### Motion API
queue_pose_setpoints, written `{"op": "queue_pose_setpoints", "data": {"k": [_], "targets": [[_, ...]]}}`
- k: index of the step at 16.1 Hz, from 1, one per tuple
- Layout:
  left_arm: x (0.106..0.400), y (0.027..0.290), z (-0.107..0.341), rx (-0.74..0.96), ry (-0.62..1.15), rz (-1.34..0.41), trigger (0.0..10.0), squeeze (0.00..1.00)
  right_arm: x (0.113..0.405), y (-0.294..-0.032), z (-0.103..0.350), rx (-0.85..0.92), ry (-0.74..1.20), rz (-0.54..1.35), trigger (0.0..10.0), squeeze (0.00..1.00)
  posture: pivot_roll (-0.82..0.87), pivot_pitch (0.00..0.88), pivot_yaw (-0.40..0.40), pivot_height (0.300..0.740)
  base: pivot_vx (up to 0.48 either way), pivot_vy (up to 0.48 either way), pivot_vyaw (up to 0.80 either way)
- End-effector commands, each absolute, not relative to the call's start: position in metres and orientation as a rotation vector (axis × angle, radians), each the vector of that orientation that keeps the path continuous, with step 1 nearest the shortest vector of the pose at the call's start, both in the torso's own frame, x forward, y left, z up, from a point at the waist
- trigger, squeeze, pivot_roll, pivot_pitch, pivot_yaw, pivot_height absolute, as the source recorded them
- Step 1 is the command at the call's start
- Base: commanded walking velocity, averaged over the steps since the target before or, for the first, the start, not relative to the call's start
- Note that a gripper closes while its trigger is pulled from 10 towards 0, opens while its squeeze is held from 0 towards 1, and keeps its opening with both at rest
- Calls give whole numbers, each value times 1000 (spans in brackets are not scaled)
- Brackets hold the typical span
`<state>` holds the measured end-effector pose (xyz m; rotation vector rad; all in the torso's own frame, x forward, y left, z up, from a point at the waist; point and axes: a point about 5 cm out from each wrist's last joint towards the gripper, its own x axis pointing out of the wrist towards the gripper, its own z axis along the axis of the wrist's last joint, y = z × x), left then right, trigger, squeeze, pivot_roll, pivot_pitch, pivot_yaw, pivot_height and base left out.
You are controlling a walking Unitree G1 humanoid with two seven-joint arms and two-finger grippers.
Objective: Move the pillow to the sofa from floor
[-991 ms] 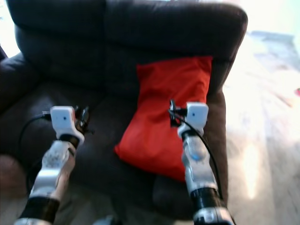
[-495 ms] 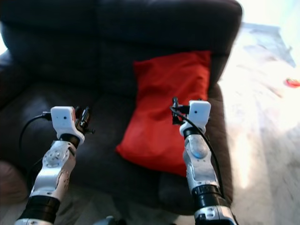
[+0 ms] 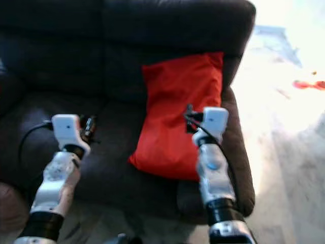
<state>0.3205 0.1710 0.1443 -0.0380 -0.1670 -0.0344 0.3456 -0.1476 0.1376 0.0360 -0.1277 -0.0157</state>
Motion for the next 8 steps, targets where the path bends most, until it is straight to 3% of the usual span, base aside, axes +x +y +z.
{"op": "queue_pose_setpoints", "data": {"k": [1,8], "targets": [[320,170,147,-45,-174,-37,10000,0,345,-150,139,23,-132,-24,10000,0,180,161,7,740,0,352,0],[321,170,151,-44,-183,-41,10000,0,346,-152,140,19,-134,-36,10000,0,182,161,8,740,0,349,0]]}}
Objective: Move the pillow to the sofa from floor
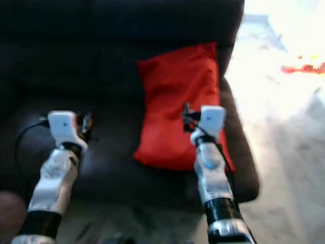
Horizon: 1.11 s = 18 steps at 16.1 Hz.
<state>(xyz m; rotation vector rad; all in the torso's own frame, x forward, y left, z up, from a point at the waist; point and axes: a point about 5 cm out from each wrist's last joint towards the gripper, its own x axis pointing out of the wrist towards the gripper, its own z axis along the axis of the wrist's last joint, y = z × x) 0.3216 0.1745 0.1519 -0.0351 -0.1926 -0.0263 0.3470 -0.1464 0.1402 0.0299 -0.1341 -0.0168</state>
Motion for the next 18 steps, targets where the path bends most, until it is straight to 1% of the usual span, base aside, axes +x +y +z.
{"op": "queue_pose_setpoints", "data": {"k": [1,8,12,15,18], "targets": [[321,170,151,-45,-184,-42,10000,0,346,-152,140,18,-135,-35,10000,0,182,161,9,740,0,352,0],[321,168,153,-46,-187,-53,10000,0,346,-149,136,22,-124,-28,10000,0,183,150,16,740,0,348,0],[321,169,147,-47,-165,-53,10000,0,344,-148,128,15,-104,-16,10000,0,182,145,22,740,0,347,0],[319,175,132,-41,-112,-35,10000,0,340,-154,111,0,-45,-17,10000,0,182,157,21,740,0,350,0],[315,184,106,-24,-18,-13,10000,0,332,-163,79,6,81,-23,10000,0,187,168,15,740,0,350,0]]}}
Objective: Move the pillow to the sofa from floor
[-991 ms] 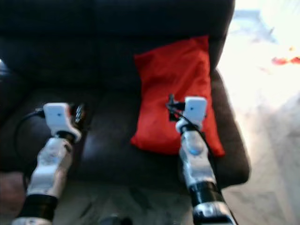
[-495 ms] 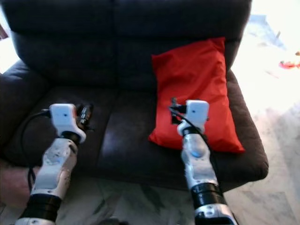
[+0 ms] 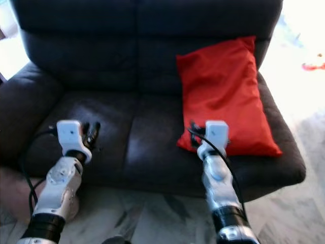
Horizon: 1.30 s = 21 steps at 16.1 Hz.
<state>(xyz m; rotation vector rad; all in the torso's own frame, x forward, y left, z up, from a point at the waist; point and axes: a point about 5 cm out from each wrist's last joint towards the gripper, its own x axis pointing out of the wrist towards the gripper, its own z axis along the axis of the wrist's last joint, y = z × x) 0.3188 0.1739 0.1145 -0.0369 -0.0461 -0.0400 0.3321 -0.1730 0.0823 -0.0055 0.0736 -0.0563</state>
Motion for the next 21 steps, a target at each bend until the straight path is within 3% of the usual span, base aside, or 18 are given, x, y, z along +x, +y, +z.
{"op": "queue_pose_setpoints", "data": {"k": [1,3,7,11,15,21], "targets": [[313,187,97,-22,12,-5,10000,0,327,-164,66,9,136,-10,10000,0,184,170,14,740,0,349,0],[303,197,65,-9,136,24,10000,0,312,-168,35,-25,275,6,10000,0,184,173,10,740,0,319,0],[260,209,-11,78,465,36,10000,0,247,-177,-42,-9,670,29,10000,0,178,183,8,740,0,236,0],[227,216,-43,81,636,71,10000,0,209,-184,-70,24,842,-12,10000,0,186,186,6,740,0,110,0],[210,216,-59,85,733,84,10000,0,199,-188,-75,40,894,-28,10000,0,177,180,6,740,0,437,0],[210,210,-61,62,739,77,10000,0,208,-168,-74,47,903,-12,10000,0,177,144,13,740,0,473,0]]}}
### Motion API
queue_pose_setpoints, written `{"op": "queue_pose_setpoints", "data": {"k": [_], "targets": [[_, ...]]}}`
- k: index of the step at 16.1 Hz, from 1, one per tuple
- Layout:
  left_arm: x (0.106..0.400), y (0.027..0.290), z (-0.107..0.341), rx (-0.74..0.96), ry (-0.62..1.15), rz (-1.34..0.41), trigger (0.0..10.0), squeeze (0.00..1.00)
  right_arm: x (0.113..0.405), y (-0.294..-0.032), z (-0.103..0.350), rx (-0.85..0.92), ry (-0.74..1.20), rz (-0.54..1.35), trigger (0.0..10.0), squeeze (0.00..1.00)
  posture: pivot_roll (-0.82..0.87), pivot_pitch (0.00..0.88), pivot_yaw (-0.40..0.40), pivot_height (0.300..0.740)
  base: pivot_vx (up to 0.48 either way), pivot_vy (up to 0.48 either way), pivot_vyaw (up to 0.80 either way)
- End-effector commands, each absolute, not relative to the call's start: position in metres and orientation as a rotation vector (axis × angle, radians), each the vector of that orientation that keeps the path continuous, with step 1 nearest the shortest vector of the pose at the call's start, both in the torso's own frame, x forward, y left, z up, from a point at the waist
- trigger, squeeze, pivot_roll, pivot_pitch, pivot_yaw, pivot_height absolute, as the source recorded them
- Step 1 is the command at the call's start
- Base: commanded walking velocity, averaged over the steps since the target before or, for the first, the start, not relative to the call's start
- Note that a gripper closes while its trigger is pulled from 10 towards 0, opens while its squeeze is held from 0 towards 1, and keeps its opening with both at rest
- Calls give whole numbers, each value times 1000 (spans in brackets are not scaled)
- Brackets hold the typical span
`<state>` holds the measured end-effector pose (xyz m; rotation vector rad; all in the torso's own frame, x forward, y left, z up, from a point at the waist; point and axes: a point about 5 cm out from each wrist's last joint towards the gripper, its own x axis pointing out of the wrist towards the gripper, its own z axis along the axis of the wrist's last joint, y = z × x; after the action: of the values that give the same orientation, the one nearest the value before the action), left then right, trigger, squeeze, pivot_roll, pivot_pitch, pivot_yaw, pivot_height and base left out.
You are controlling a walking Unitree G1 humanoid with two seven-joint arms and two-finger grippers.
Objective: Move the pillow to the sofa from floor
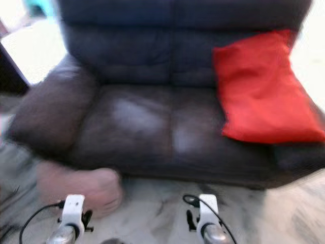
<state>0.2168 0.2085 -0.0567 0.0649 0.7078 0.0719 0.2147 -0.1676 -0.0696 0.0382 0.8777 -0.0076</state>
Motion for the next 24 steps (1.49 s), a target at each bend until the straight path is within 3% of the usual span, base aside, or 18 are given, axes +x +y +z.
{"op": "queue_pose_setpoints", "data": {"k": [1,15,24], "targets": [[208,210,-63,62,747,79,10000,0,206,-170,-75,44,907,-16,10000,0,177,139,16,740,0,480,0],[209,216,-62,54,757,110,10000,0,209,-169,-73,24,909,-7,10000,0,184,186,14,740,0,479,0],[219,206,-57,89,708,58,10000,0,209,-171,-73,13,909,0,10000,0,184,183,9,740,0,0,0]]}}
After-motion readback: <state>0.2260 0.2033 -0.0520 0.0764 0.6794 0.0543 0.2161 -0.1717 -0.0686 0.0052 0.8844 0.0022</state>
